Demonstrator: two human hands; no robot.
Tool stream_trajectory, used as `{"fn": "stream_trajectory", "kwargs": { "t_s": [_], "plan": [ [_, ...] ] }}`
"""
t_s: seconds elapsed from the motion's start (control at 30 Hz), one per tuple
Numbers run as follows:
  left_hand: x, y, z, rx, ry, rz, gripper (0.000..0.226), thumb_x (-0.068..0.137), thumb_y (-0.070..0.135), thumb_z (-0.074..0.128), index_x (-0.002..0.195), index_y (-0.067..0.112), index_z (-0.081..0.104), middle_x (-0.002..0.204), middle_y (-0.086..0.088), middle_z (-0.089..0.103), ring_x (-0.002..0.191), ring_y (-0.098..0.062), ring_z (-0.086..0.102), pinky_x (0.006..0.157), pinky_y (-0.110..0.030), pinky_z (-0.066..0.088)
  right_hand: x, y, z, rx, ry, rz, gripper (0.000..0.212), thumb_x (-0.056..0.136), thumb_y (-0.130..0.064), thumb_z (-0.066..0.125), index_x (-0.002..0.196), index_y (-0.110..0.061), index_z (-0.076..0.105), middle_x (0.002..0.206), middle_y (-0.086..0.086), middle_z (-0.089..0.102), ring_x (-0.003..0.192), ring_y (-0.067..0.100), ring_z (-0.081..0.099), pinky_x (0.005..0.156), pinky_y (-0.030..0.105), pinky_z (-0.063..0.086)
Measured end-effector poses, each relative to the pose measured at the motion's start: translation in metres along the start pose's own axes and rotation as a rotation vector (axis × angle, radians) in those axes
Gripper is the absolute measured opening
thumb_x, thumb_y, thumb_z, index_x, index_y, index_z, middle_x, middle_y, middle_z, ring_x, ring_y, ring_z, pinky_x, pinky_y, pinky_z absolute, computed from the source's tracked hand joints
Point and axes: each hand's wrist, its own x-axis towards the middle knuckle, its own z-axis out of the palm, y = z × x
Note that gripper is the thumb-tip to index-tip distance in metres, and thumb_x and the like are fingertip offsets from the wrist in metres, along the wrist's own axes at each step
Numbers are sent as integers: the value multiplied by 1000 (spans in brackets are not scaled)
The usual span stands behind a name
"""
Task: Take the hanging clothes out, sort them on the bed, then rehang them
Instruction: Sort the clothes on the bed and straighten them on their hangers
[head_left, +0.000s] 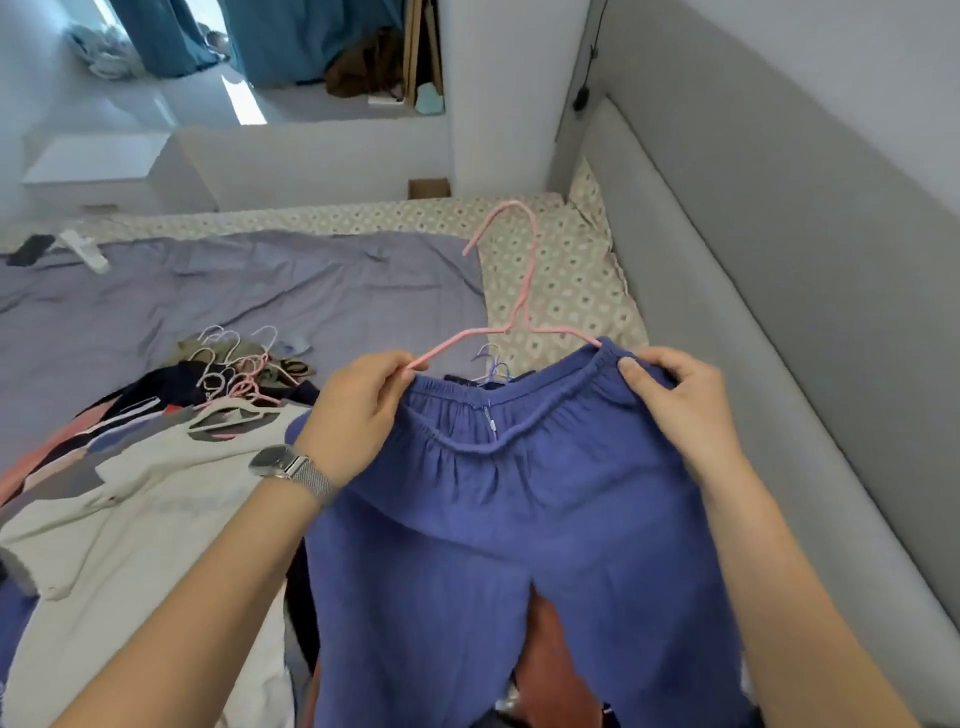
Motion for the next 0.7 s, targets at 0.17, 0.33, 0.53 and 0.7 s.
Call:
{"fn": "stream_trajectory", "kwargs": {
  "t_s": [0.17, 0.33, 0.53, 0.7],
  "plan": [
    [33, -81, 59, 38, -187, -298, 31, 90, 18, 55, 115, 0, 62, 110, -17, 65, 105, -33, 60, 93, -29, 40, 64, 111, 62, -217, -225, 175, 11, 91, -21, 62, 96, -17, 71, 99, -5, 70, 100, 17, 63, 85, 29, 45],
    [20, -124, 99, 55, -281, -413, 57, 77, 39, 33, 104, 1, 66, 96, -20, 65, 94, -34, 61, 84, -26, 36, 121, 189, 113, -609, -306, 182, 23, 92, -23, 55, 111, -18, 66, 115, 5, 66, 112, 31, 56, 91, 39, 41],
    [4, -148, 126, -40, -287, -537, 61, 71, 39, 31, 105, 2, 66, 100, -18, 65, 95, -14, 51, 85, -15, 31, 155, 246, 145, -987, -547, 345, 76, 79, -15, 59, 147, -29, 27, 143, 13, 35, 129, 39, 32, 109, 48, 26],
    [1, -164, 128, -30, -303, -631, 61, 74, 40, 30, 113, 5, 62, 108, -14, 63, 104, -24, 57, 93, -16, 33, 144, 255, 171, -1203, -693, 379, 70, 86, -29, 56, 148, -29, 23, 154, 14, 16, 141, 36, 13, 117, 47, 9]
  ]
}}
